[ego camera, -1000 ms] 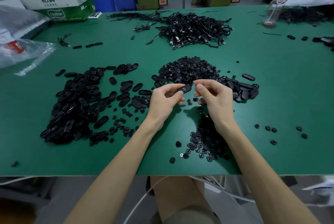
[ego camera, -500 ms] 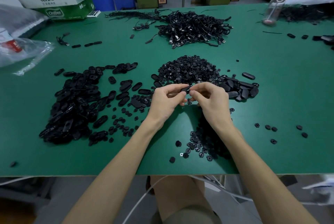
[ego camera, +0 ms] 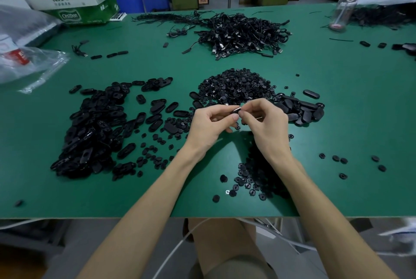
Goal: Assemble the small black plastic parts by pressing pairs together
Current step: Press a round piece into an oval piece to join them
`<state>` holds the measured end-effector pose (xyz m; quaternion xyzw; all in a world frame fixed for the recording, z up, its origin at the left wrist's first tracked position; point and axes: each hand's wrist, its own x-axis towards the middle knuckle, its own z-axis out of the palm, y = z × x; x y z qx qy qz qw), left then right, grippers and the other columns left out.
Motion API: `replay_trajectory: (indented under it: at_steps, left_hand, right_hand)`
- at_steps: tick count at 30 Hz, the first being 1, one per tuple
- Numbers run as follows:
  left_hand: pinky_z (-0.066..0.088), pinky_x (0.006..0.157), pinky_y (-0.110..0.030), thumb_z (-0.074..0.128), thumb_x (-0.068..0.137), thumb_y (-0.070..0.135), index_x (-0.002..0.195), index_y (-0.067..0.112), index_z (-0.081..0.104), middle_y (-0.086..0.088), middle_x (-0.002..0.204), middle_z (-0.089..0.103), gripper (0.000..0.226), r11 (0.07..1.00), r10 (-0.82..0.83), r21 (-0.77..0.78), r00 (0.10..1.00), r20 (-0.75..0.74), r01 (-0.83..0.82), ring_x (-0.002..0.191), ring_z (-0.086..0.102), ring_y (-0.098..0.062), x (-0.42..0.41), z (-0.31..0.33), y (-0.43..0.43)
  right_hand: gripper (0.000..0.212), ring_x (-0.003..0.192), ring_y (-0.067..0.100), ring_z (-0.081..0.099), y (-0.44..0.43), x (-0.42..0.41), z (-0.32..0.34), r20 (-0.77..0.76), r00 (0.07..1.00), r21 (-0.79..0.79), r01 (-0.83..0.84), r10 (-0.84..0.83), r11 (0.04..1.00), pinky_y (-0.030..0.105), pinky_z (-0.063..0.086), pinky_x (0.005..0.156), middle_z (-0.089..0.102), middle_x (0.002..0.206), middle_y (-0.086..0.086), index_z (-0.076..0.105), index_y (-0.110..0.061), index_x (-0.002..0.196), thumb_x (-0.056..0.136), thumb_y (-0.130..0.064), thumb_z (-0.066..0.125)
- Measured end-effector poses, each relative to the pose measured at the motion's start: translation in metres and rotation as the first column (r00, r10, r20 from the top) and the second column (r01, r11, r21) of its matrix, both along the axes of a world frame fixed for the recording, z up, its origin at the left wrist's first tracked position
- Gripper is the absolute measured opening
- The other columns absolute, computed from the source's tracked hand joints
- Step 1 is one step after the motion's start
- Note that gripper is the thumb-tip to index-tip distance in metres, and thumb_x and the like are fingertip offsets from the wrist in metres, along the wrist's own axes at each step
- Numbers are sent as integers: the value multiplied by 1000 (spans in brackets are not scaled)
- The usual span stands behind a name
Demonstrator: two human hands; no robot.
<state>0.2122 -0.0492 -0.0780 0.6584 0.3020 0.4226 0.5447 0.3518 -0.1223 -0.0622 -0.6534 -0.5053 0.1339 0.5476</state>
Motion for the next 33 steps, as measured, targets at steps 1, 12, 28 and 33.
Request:
replay_trajectory:
  at_steps: [1, 12, 28, 33]
  left_hand:
    - [58, 70, -24, 74, 92, 1, 117, 2, 76, -8, 95, 79, 25, 1000, 1, -3, 1000, 6, -1, 79, 73, -16, 0, 0, 0]
    - [59, 72, -30, 69, 97, 7, 115, 2, 75, -14, 95, 78, 19, 996, -82, -38, 994, 67, 85, 80, 73, -23, -3, 3, 0]
    - [60, 79, -30, 70, 96, 3, 113, -1, 74, -18, 92, 78, 18, 997, -40, -58, 996, 82, 45, 84, 75, -28, -2, 2, 0]
    - [60, 80, -29, 69, 95, -1, 115, -3, 74, -18, 93, 78, 20, 997, -29, -69, 996, 81, 35, 83, 75, -26, -3, 3, 0]
  right_hand:
    - [5, 80, 10, 68, 0, 0, 0, 13, 1000, 3, -7, 7, 1000, 24, 55, 77, 72, 85, -7, 72, -13, 94, 93, -9, 73]
    - [20, 78, 18, 67, 0, 7, -1, -274, 960, 22, -61, 65, 998, 29, 54, 71, 72, 86, 5, 69, -13, 95, 84, -19, 85]
    - [4, 68, 15, 71, 2, 4, -1, -424, 881, 120, -173, 208, 977, 23, 56, 67, 76, 77, 6, 72, -4, 93, 91, -4, 76]
    - [5, 69, 17, 72, 1, 4, 0, -412, 885, 124, -181, 217, 976, 25, 58, 69, 76, 79, 7, 72, -5, 92, 90, -1, 75]
